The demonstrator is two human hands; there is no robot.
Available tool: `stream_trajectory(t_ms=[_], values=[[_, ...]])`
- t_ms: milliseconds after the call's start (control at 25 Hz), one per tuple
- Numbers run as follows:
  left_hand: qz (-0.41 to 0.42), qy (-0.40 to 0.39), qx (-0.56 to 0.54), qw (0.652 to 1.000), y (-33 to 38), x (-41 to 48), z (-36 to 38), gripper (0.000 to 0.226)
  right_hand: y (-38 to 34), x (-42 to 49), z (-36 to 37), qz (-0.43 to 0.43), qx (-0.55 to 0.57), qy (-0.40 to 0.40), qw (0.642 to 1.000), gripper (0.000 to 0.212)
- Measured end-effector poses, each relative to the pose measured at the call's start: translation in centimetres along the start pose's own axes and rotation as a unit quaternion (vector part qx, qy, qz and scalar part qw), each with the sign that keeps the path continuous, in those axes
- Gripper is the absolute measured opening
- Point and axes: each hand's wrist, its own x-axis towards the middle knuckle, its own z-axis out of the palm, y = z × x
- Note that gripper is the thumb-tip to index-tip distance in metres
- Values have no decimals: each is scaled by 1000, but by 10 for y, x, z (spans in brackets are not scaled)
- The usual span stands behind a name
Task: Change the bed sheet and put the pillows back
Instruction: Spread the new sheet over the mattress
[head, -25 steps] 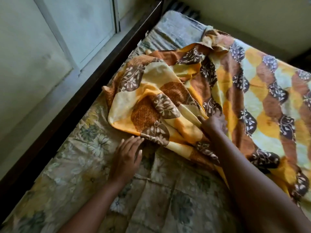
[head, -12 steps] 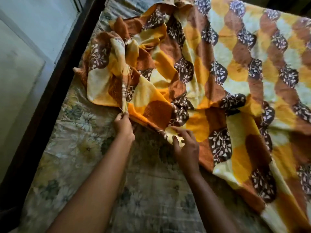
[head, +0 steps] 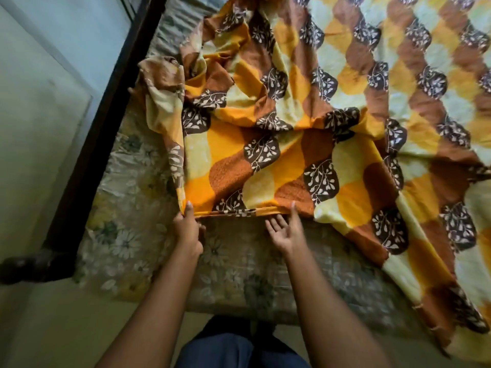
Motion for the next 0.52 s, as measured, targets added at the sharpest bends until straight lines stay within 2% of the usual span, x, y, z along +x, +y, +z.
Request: stream_trajectory(t_ms=[80,200,320,440,520], values=[[-17,20,-66,998,-8,-15,-16,39,-15,-8,-2,15,2,-13,1000,67],[-60,17,-226,972,-15,-30,-38,43,-30,-29,-19,3,-38,4,999,68],[-104,35,-211,971,-31,-35,-58,53,-32,-44,-63,-51,17,17,998,57],[-97,15,-231,968,-57,-48,-83,50,-17,-65,-117,-109,-18,111,988,56],[-93,-23,-258,961,-82,-75,-90,45,3,-88,-144,-119,-66,135,981,52]])
